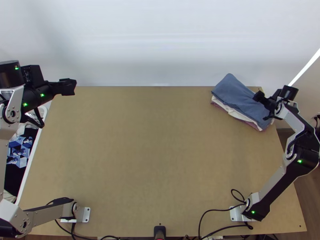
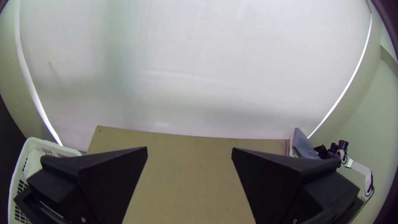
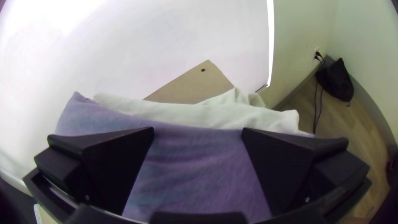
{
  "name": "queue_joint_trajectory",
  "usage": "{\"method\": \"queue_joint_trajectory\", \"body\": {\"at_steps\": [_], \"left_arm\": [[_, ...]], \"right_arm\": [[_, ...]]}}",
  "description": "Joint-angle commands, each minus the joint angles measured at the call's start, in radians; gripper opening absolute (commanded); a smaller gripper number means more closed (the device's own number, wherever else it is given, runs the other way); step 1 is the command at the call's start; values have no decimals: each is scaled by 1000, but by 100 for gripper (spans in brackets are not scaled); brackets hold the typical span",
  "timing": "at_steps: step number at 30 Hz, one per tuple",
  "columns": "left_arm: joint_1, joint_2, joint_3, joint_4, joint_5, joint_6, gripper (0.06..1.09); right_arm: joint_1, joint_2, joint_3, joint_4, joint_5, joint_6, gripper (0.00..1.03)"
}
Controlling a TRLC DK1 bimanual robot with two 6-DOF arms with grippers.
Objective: Fold the t-shirt
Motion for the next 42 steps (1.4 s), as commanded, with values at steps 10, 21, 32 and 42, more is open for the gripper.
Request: {"method": "queue_joint_trajectory", "body": {"at_steps": [10, 21, 32, 42], "left_arm": [[4, 4, 59, 8, -7, 9, 104], [25, -162, -128, 295, -132, 28, 104], [146, -653, -759, 899, -299, 31, 104], [278, -1119, -1335, 1166, -299, 169, 104]], "right_arm": [[52, -335, -124, 147, 116, -14, 99], [113, -796, -116, 99, 124, -34, 99], [294, -1374, -492, 165, 62, -126, 99], [474, -1836, -1027, 283, 62, -207, 99]]}}
